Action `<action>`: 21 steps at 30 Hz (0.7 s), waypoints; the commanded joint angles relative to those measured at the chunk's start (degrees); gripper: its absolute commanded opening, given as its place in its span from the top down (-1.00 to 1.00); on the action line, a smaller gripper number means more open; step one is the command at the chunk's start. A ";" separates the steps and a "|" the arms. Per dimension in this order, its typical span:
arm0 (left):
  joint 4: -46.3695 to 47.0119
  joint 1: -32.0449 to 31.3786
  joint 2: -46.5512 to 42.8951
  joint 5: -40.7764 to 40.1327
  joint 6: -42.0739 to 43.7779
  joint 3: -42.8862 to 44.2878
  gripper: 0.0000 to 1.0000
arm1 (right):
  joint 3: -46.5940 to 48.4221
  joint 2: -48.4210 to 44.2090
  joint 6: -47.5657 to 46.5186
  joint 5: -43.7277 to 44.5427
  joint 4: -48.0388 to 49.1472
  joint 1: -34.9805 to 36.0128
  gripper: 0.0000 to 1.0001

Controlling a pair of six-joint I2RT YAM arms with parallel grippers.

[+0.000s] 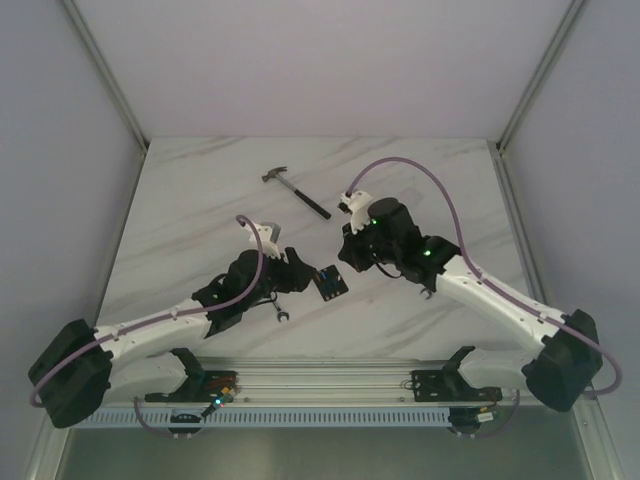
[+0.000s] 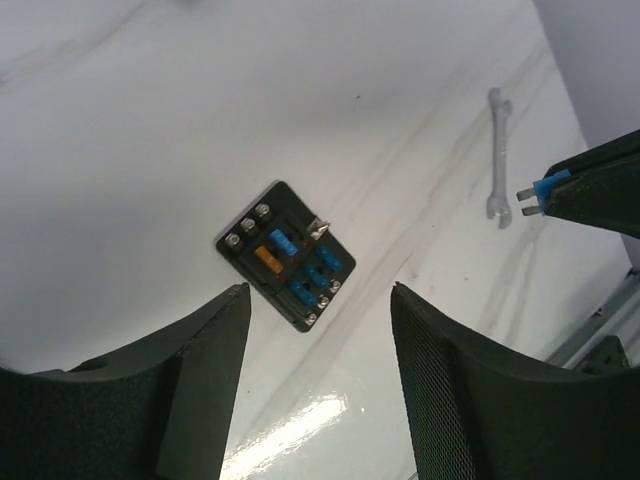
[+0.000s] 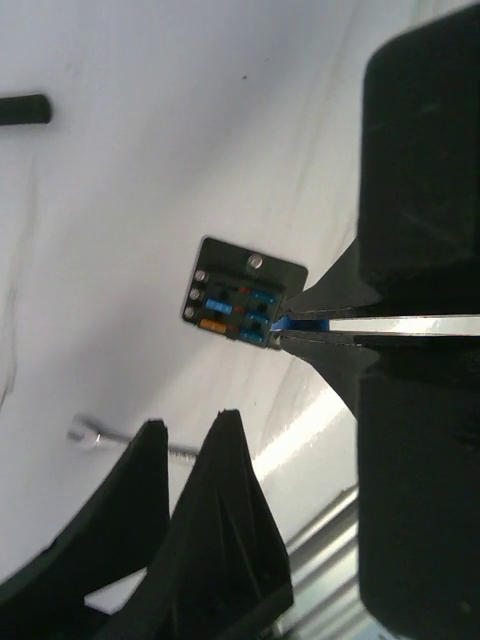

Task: Snap on the fuse box
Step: Install the fuse at the fuse box base.

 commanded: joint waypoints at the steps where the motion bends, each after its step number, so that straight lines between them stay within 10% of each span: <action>1: 0.65 0.68 4.11 -1.90 -5.58 -0.06 -0.37 | 0.50 4.00 4.45 11.77 -1.08 1.89 1.00; 21: 11.04 3.50 22.08 7.03 -17.44 0.55 -0.26 | 5.79 23.16 9.56 22.21 0.67 8.45 1.00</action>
